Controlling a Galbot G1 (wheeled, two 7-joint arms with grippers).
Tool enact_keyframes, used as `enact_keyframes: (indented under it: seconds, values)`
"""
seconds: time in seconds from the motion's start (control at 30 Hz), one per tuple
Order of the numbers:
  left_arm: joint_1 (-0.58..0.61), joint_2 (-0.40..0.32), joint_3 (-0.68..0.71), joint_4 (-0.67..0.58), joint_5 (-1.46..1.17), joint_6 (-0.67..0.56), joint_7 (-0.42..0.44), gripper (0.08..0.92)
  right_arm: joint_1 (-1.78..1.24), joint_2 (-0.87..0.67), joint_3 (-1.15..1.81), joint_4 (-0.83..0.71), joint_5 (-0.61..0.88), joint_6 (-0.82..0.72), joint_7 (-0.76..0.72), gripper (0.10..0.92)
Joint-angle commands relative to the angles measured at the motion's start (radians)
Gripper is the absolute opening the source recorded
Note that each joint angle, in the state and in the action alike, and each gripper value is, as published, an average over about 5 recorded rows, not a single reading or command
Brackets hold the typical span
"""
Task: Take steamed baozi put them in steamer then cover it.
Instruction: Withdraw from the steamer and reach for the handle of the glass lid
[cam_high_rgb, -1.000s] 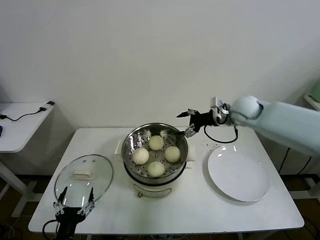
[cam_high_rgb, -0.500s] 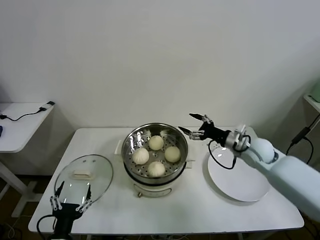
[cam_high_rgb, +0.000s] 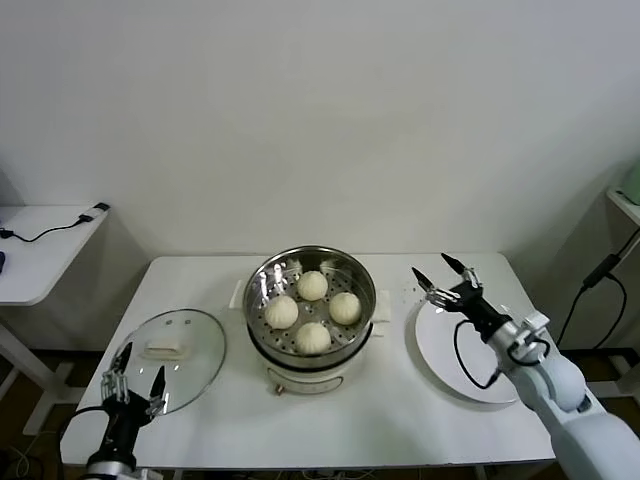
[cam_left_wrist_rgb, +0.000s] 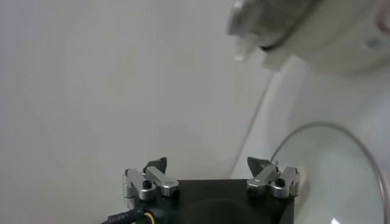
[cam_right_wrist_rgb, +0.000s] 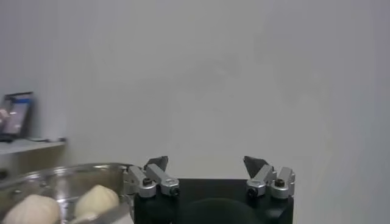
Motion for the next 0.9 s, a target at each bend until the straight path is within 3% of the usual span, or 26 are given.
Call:
enact_keyframes:
  seconds: [0.03, 0.2, 0.53, 0.9]
  values:
    - [-0.071, 0.027, -0.001, 0.134, 0.487, -0.019, -0.064, 0.823, -0.198, 0.112, 0.207, 0.003, -0.091, 0.01, 0.008, 0.823]
    - [-0.154, 0.058, 0.009, 0.281, 0.539, -0.051, -0.135, 0.823, -0.213, 0.132, 0.22, -0.012, -0.111, 0.016, 0.009, 0.823]
    - [-0.38, 0.115, 0.007, 0.553, 0.49, -0.07, -0.191, 0.823, -0.25, 0.187, 0.245, -0.039, -0.184, 0.031, -0.001, 0.823]
    - [-0.445, 0.138, 0.021, 0.625, 0.439, -0.06, -0.199, 0.823, -0.255, 0.207, 0.259, -0.056, -0.219, 0.041, -0.009, 0.823]
